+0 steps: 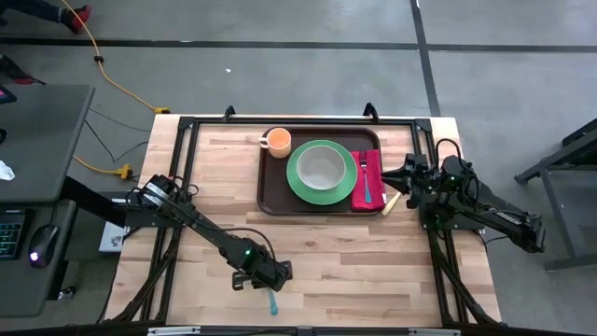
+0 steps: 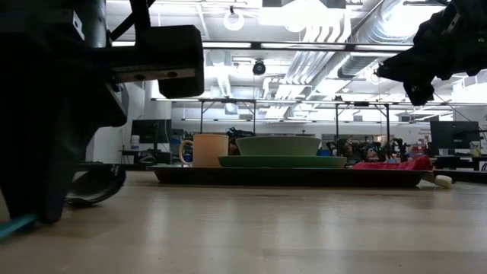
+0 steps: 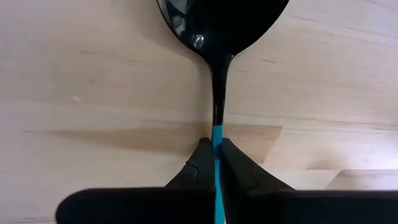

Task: Set up tray
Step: Put the blue spoon on top of the red table napkin to the right of the green plate on the brown tray

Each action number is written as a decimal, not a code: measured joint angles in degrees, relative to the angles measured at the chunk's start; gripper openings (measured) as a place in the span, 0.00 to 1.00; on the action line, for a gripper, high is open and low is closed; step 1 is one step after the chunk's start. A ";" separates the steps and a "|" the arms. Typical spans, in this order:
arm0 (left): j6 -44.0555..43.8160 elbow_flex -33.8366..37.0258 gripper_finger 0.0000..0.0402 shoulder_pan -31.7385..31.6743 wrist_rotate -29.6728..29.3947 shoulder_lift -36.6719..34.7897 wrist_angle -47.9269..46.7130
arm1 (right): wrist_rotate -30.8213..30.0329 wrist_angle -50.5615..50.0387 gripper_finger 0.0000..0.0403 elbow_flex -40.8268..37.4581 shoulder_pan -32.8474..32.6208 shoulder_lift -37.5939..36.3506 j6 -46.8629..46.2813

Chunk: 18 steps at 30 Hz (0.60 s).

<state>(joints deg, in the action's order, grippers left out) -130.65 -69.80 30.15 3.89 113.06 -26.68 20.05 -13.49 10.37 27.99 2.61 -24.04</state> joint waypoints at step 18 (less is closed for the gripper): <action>5.92 -6.32 0.06 -0.78 -12.32 0.50 -9.01 | 0.05 0.43 0.19 0.00 -0.02 0.00 -9.84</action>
<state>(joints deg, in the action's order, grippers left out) -124.73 -76.12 29.37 -8.43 113.55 -35.69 20.10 -13.06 10.37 27.97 2.61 -33.88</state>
